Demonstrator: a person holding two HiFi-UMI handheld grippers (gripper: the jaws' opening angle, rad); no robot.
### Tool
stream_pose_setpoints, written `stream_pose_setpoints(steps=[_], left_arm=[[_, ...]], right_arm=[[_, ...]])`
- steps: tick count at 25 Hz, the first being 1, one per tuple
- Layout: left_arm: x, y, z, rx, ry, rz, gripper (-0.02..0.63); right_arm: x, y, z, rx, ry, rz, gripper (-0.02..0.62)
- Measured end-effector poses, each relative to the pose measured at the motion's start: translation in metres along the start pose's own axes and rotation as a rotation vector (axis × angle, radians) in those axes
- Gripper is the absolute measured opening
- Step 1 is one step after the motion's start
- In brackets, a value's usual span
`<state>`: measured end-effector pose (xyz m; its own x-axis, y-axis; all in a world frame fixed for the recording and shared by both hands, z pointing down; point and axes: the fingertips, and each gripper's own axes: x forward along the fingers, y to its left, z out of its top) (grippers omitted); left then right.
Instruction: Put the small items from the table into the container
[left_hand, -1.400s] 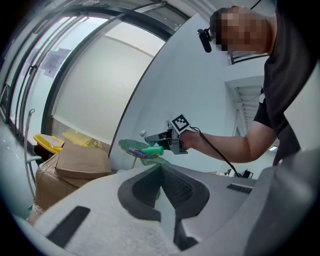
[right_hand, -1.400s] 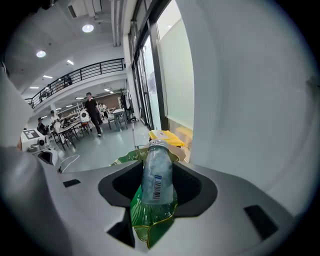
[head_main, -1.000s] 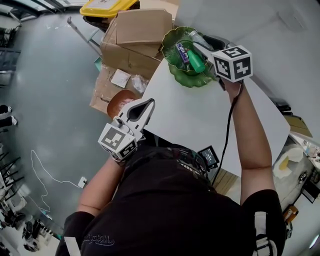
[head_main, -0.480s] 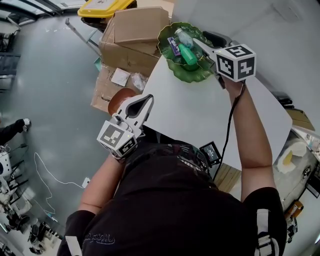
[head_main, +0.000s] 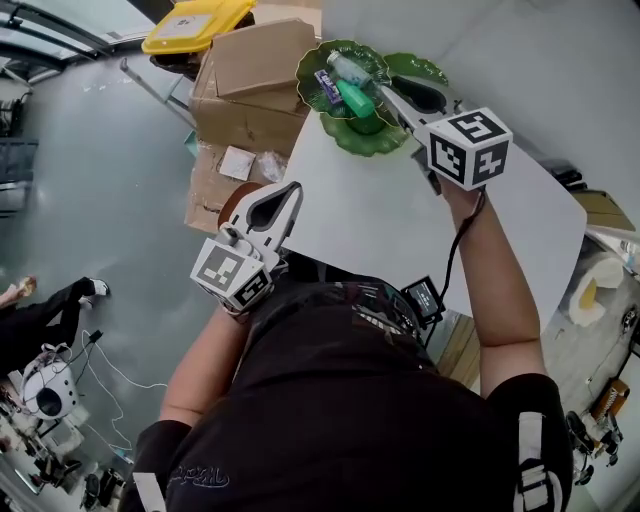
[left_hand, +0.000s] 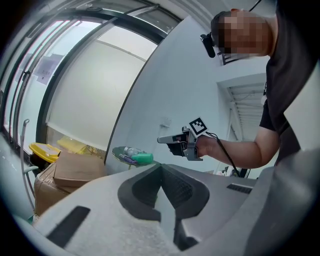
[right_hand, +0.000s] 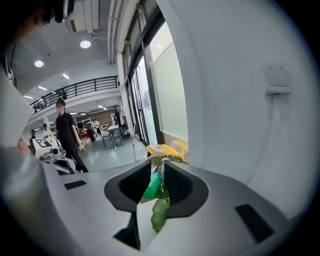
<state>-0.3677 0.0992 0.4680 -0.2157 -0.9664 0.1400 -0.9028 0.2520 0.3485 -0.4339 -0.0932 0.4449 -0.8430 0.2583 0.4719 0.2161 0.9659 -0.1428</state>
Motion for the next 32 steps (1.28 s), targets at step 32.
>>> stream_pose_setpoints(steps=[32], left_arm=[[-0.087, -0.019, 0.005, 0.032, 0.003, -0.209, 0.006]], right_arm=[[-0.093, 0.19, -0.049, 0.062, -0.238, -0.103, 0.021]])
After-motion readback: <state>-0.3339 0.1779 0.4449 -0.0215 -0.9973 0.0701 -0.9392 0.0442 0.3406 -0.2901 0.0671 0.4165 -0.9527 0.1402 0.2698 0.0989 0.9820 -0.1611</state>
